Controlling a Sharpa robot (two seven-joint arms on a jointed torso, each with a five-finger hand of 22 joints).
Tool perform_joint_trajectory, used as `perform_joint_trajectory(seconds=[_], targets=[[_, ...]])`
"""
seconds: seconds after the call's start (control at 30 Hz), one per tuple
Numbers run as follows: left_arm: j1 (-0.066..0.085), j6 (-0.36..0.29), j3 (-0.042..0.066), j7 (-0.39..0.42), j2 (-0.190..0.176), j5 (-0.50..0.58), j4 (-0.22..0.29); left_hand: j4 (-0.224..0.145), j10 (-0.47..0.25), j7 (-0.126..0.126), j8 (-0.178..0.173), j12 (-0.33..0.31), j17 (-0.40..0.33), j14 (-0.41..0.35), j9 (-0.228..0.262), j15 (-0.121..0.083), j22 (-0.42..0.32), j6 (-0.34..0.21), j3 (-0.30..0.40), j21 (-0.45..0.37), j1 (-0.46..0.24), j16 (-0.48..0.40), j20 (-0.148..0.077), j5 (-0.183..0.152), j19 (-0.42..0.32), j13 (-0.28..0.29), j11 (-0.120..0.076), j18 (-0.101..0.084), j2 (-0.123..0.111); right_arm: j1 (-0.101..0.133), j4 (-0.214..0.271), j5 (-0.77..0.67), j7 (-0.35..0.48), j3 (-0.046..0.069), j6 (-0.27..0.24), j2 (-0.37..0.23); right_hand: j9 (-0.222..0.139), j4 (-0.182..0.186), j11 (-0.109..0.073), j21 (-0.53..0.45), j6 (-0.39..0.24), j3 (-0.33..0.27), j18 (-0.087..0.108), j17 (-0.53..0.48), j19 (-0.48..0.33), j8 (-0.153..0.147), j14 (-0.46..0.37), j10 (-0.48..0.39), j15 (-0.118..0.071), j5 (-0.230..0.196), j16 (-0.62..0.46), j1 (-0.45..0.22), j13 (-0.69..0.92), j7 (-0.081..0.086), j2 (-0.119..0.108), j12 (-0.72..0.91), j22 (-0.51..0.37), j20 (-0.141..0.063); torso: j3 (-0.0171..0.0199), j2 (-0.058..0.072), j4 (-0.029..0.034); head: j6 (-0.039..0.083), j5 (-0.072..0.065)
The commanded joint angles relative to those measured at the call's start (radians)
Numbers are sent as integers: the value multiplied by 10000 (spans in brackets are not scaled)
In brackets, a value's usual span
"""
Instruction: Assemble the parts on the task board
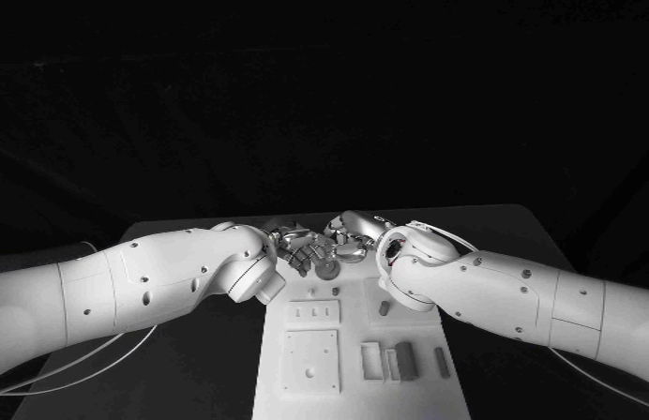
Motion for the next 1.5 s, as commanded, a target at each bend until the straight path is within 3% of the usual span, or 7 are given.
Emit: perform_joint_trajectory(seconds=[0.03,0.93,1.1,1.27,1.5], targets=[[6,65,8,-47,37,15,12,63,-40,83,-38,-52,-27,-73,12,-6,17,-10,127,9,105,41,19,-51,-62,23,20,142,-26,-4,50,-155,-13,5,124,15,527,-1,13,9,1597,82,193,-10,4,137,39,52,-55,27,-41,-50,-12,287,44,-38,90,-59,1,0,-6,-5,8],[8,227,9,-334,85,-129,35,396,-22,67,-91,-88,-158,-120,133,-24,124,15,-97,-22,-516,221,2,-173,-70,183,0,164,-643,-5,96,-327,-150,4,321,111,531,-2,6,6,1621,104,193,-14,18,122,65,74,-58,47,-46,-53,-18,280,33,-49,88,-64,-6,1,-1,-23,-2],[8,208,10,-440,83,-162,26,319,7,51,-93,-84,-182,-115,174,-41,165,44,-6,-9,-388,292,-12,119,-28,235,-17,175,-466,-5,174,-348,-161,4,311,104,532,-3,5,6,1626,108,193,-16,19,121,68,77,-58,52,-47,-53,-19,279,30,-50,87,-64,-1,1,5,-24,10],[8,257,10,-491,82,-209,22,234,41,41,-87,-73,-193,-97,207,-49,208,81,93,13,-226,356,-16,160,5,278,-28,169,-250,-14,253,-390,-180,4,288,85,533,-3,4,5,1630,111,193,-10,21,119,76,80,-58,60,-46,-53,-19,277,29,-51,87,-65,-1,1,4,-34,22],[8,192,10,-450,89,-213,27,91,93,23,-78,-53,-204,-70,250,-68,275,134,128,52,-92,445,-31,152,51,338,-50,159,-165,-29,362,-399,-192,4,317,71,535,-2,0,6,1643,119,193,-7,29,115,90,91,-59,80,-46,-55,-21,274,24,-54,87,-66,3,0,-1,-34,28]])
